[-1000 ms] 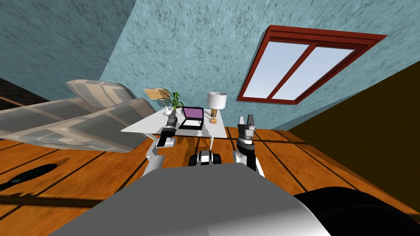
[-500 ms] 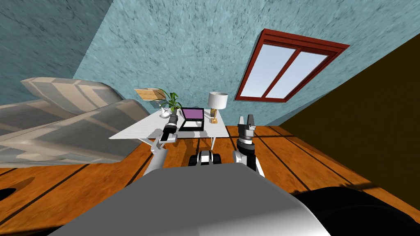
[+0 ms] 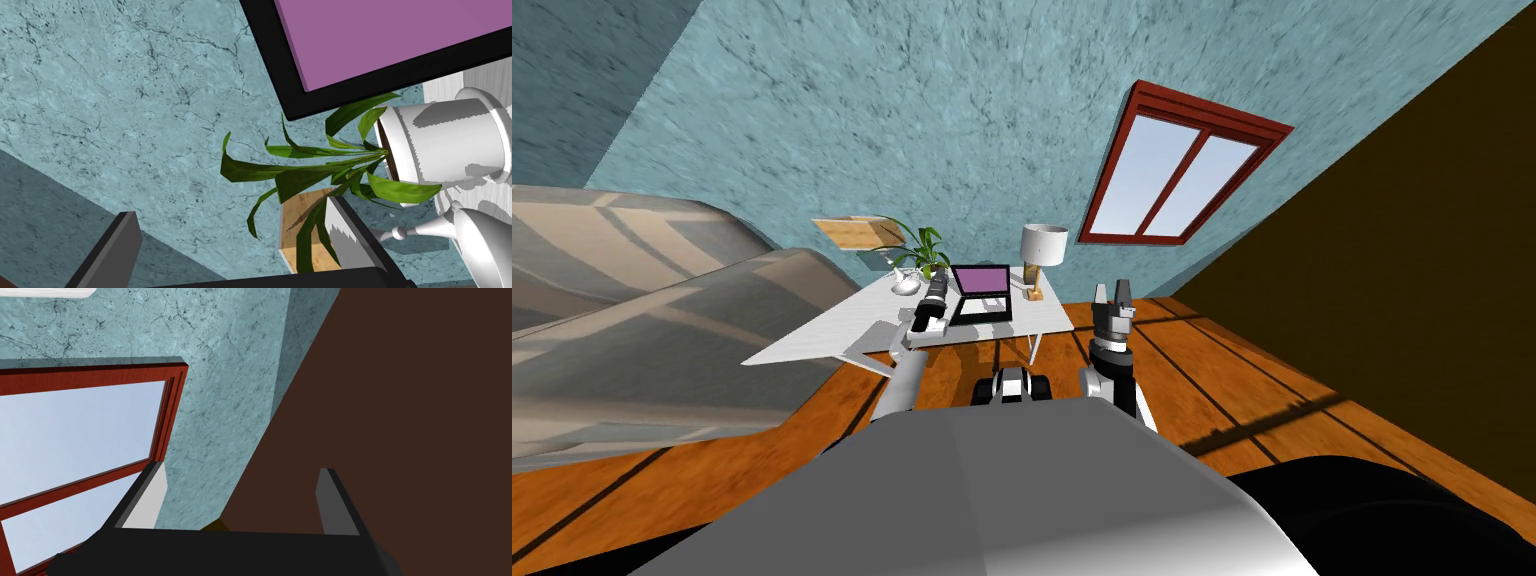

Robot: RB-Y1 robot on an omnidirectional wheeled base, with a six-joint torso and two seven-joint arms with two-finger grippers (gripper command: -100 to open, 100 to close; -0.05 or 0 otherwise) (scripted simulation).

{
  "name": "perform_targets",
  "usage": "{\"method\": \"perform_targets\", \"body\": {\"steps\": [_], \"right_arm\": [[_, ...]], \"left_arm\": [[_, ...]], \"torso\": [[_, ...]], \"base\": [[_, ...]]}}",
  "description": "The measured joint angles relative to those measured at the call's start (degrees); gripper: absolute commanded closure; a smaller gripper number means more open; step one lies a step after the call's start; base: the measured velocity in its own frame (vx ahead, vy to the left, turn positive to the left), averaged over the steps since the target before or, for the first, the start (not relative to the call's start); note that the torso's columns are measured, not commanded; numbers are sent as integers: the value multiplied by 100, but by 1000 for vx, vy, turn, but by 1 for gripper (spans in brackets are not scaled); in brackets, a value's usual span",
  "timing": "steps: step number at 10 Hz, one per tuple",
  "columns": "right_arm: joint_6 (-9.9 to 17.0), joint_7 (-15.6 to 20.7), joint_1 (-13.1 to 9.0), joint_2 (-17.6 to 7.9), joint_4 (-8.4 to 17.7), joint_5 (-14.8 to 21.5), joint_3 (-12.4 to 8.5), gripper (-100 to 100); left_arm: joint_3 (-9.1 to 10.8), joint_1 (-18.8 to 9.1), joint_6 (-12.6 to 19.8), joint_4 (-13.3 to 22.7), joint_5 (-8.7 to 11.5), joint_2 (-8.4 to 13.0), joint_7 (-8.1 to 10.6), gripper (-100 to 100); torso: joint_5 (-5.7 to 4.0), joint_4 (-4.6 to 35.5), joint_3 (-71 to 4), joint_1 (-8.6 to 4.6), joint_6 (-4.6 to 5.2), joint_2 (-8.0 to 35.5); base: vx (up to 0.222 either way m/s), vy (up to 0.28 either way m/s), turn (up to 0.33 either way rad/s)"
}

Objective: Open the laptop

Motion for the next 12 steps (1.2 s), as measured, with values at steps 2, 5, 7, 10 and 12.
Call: {"method": "perform_targets", "body": {"steps": [2, 5, 7, 10, 12], "right_arm": [[0, 0, -1, 0, 0, 0, 1, 0], [0, 0, 0, -1, 0, 0, 0, 0], [0, 0, 0, 0, 0, 0, 0, 0], [0, 0, 0, 0, 0, 0, 0, 0], [0, 0, 0, 0, 0, 0, 0, 0]], "left_arm": [[135, -314, 102, 429, -93, -70, -11, -100], [335, -764, 423, 950, -233, -136, 4, -100], [432, -997, 646, 1196, -303, -147, 23, -100], [581, -1321, 856, 1586, -409, -176, 35, -100], [688, -1543, 1008, 1833, -493, -214, 30, -100]], "torso": [[3, -1, -3, 16, 6, -5], [9, -1, -1, 30, 2, -1], [2, 0, -1, 11, 4, -2], [4, -2, -5, 18, 3, -9], [6, -1, -3, 19, 3, -5]], "base": [[12, 123, -208], [-4, 151, -162], [-16, 120, -158], [-13, 107, -123], [-9, 75, -82]]}}
